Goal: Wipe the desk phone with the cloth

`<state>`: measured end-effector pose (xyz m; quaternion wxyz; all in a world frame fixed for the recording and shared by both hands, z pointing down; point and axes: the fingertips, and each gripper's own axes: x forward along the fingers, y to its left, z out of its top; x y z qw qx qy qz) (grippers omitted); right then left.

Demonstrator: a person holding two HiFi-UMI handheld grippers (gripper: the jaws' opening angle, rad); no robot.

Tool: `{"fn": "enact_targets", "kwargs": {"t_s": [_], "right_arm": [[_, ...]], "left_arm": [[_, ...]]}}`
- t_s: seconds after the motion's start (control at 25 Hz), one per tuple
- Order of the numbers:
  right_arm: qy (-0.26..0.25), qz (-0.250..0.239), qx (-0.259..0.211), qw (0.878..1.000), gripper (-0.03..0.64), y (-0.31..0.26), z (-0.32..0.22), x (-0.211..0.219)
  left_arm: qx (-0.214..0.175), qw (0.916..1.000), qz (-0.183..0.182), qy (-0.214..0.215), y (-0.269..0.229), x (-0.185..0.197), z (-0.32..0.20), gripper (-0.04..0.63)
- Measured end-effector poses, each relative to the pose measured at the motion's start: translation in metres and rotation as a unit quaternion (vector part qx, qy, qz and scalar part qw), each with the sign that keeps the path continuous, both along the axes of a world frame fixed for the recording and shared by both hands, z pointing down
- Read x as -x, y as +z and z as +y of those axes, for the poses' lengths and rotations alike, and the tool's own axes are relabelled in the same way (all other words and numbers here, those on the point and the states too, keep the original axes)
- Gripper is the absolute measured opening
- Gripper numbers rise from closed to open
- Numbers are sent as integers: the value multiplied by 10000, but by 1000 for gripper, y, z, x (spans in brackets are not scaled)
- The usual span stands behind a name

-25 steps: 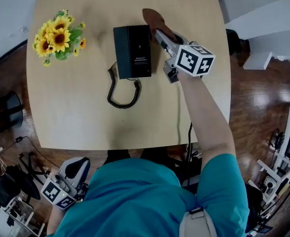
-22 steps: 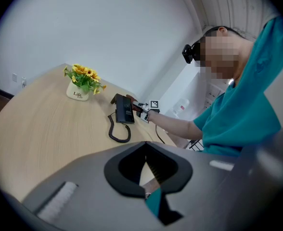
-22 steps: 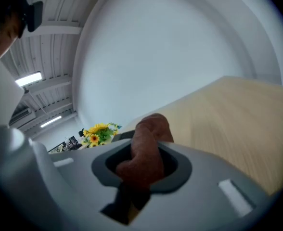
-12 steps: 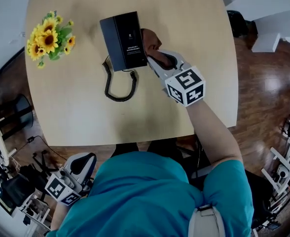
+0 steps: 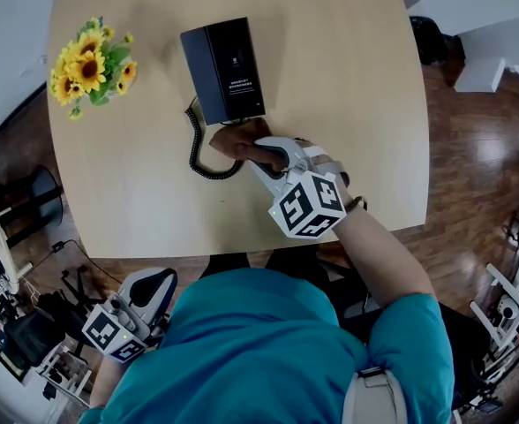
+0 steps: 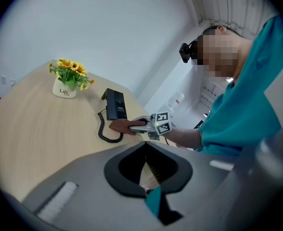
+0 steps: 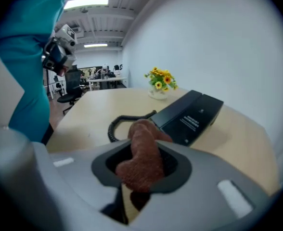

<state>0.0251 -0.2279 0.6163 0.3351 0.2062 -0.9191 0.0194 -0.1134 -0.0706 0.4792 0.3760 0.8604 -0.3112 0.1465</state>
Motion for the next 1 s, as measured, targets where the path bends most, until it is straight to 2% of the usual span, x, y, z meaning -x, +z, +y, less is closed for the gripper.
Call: {"fn": "enact_targets", "kwargs": {"t_s": [0.2, 0.32, 0.4, 0.44, 0.52, 0.64, 0.76, 0.84, 1.0], "right_arm": [[313, 315, 45, 9990, 87, 6, -33, -15], [670, 487, 119, 9965, 87, 7, -41, -50], [840, 422, 172, 9954, 87, 2, -43, -74], [866, 204, 188, 9959, 87, -7, -45, -82], [976, -607, 194, 9932, 87, -38, -61, -91], [1312, -1862, 136, 9736, 87, -96, -128, -102], [1010, -2256, 193, 9688, 87, -123, -194, -85], [625, -2470, 608, 9651, 87, -123, -225, -63], [65, -2899, 1811, 9398, 87, -109, -267, -32]], "left_arm": [[-25, 9999, -6, -112, -2, 6, 0, 6], [-23, 9998, 57, -199, 1, 10, -1, 6], [-36, 9997, 100, -233, 3, 10, -1, 6], [-35, 9996, 114, -252, 4, 11, -1, 6], [-15, 9995, 128, -290, 5, 15, -3, 6], [-3, 9993, 145, -349, 6, 21, -4, 6], [18, 9989, 220, -416, 2, 18, -6, 6], [51, 9986, 242, -473, 1, 17, -7, 6], [40, 9982, 81, -598, 16, 34, -5, 6]]}}
